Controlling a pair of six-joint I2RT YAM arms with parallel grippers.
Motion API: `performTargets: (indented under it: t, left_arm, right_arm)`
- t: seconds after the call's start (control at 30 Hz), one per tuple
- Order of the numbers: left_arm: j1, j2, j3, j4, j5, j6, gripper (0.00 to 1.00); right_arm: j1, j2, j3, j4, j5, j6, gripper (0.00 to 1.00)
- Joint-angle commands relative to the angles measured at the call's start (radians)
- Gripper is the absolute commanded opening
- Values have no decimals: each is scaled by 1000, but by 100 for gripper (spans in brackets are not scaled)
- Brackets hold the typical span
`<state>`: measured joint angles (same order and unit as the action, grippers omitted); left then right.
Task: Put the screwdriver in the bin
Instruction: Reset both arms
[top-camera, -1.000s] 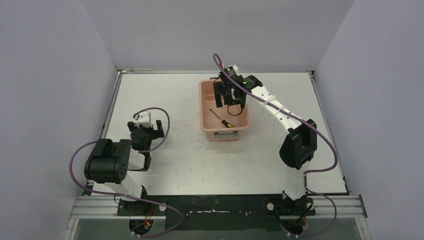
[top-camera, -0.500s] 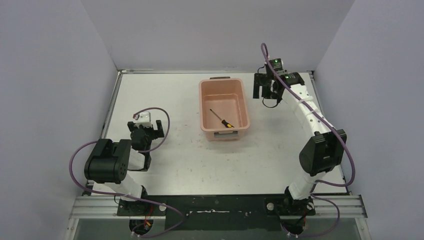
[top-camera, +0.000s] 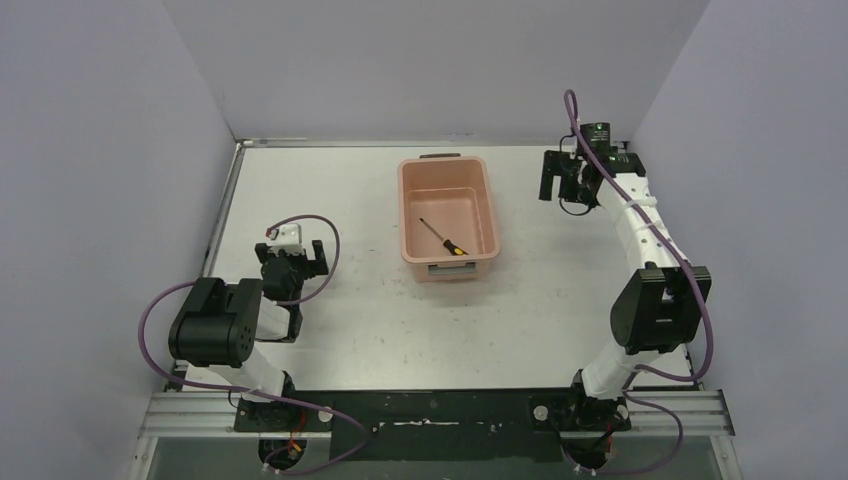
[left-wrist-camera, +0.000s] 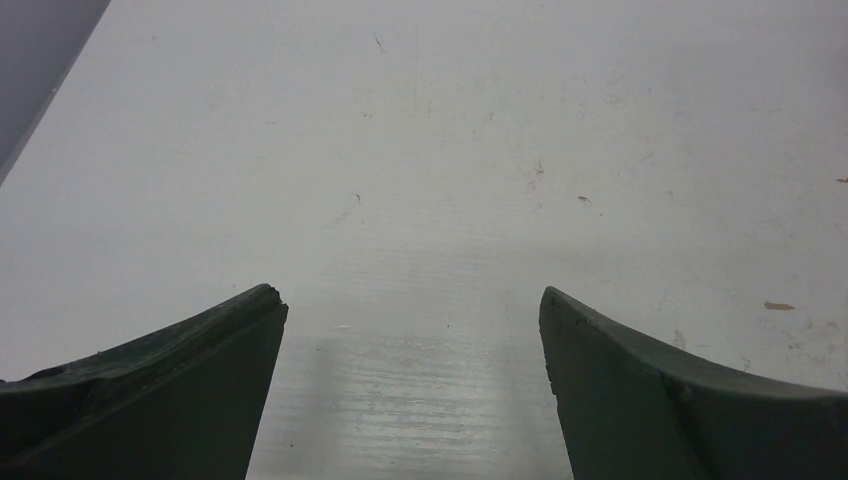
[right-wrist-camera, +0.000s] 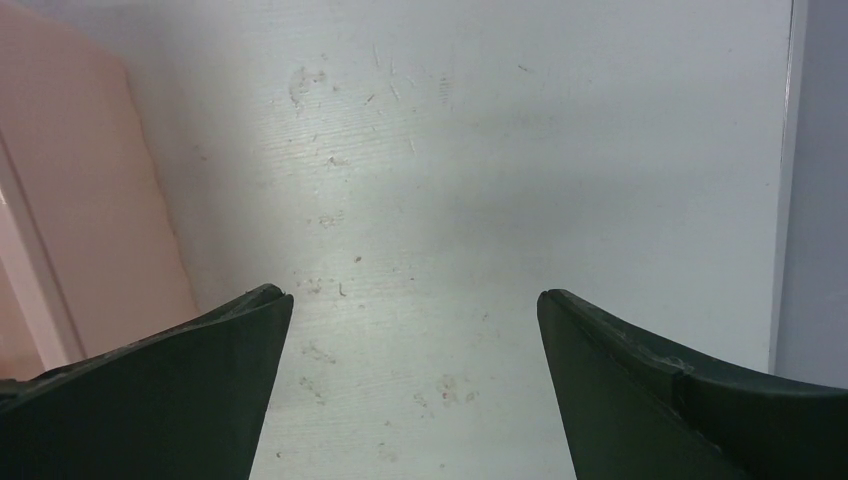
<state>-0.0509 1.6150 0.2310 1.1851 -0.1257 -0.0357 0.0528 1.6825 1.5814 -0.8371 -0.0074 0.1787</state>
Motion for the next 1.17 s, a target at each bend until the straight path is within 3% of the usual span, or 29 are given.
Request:
performTargets:
  t: [0.0,0.37,1.13]
  left_arm:
    - [-1,-5,22,28,6,9,97]
    - [-1,-5,22,29,6,9,97]
    - [-1,-4,22,29,6,10,97]
  right_arm:
    - [-2,-67,-1,59,-19,-18,100]
    - [-1,-73,-3,55,59,-29,100]
    - [-2,-92,-22,98,47,-62,100]
